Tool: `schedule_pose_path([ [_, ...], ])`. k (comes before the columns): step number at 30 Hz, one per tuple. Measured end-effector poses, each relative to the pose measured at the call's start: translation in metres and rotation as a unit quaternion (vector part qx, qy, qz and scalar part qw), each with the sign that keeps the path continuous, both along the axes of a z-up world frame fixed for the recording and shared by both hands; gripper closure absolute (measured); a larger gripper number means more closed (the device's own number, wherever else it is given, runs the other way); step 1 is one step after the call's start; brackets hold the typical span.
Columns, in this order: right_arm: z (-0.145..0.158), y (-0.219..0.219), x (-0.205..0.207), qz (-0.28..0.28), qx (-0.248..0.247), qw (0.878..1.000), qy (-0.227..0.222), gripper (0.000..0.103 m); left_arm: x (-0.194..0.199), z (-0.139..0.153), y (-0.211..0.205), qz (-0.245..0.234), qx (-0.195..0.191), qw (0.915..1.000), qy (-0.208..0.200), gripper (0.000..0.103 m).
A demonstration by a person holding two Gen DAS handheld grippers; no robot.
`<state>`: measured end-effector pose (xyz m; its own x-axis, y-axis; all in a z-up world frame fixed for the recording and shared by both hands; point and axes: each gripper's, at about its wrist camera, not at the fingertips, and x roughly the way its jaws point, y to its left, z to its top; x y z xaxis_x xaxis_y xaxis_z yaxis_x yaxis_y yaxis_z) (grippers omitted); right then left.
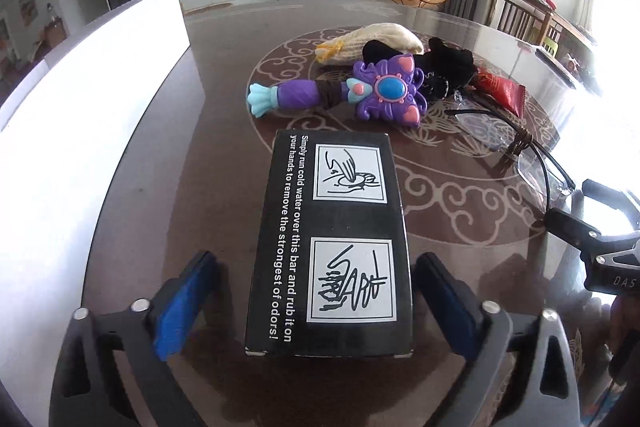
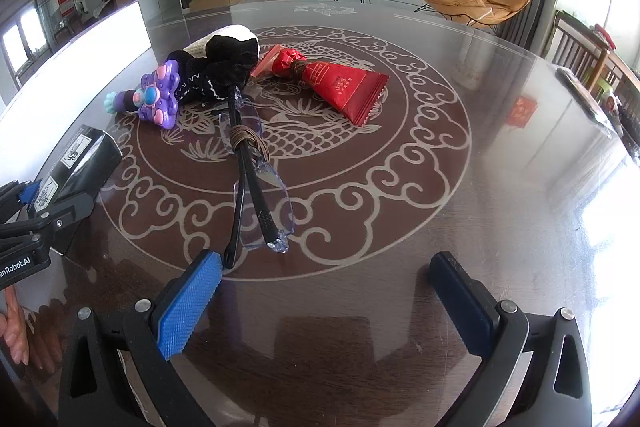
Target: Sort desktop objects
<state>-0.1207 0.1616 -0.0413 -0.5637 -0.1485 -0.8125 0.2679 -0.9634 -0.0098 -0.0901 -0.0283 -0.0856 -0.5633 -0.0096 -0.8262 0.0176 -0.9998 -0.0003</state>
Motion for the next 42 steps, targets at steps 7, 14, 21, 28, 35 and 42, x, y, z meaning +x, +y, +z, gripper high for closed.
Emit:
schedule_pose_path([
  [7,-0.0001,0.0001,0.0001,0.000,0.000,1.000,0.000,0.000,0.0021,-0.0038,0.0003,0.002,-0.002,1.0000,0.001,0.000],
  [14,0.0000,0.0004,0.0001,0.000,0.000,1.000,0.000,0.000,0.0031,-0.0044,0.0021,0.003,-0.001,1.0000,0.001,0.000],
  [21,0.0000,0.0005,0.0001,0.000,0.000,1.000,0.000,0.000,0.0033,-0.0051,0.0015,0.002,-0.001,1.0000,0.001,0.000],
  [28,-0.0001,0.0007,0.0001,0.000,0.000,1.000,0.000,0.000,0.0037,-0.0058,0.0010,0.002,-0.001,1.0000,0.001,0.000],
  [35,-0.0001,0.0006,0.0000,0.000,0.000,1.000,0.000,0.000,0.0040,-0.0066,0.0005,0.002,-0.001,1.0000,0.001,0.000],
  [42,-0.0001,0.0005,0.0000,0.000,0.000,1.000,0.000,0.000,0.0044,-0.0074,0.0002,0.002,-0.001,1.0000,0.001,0.000],
])
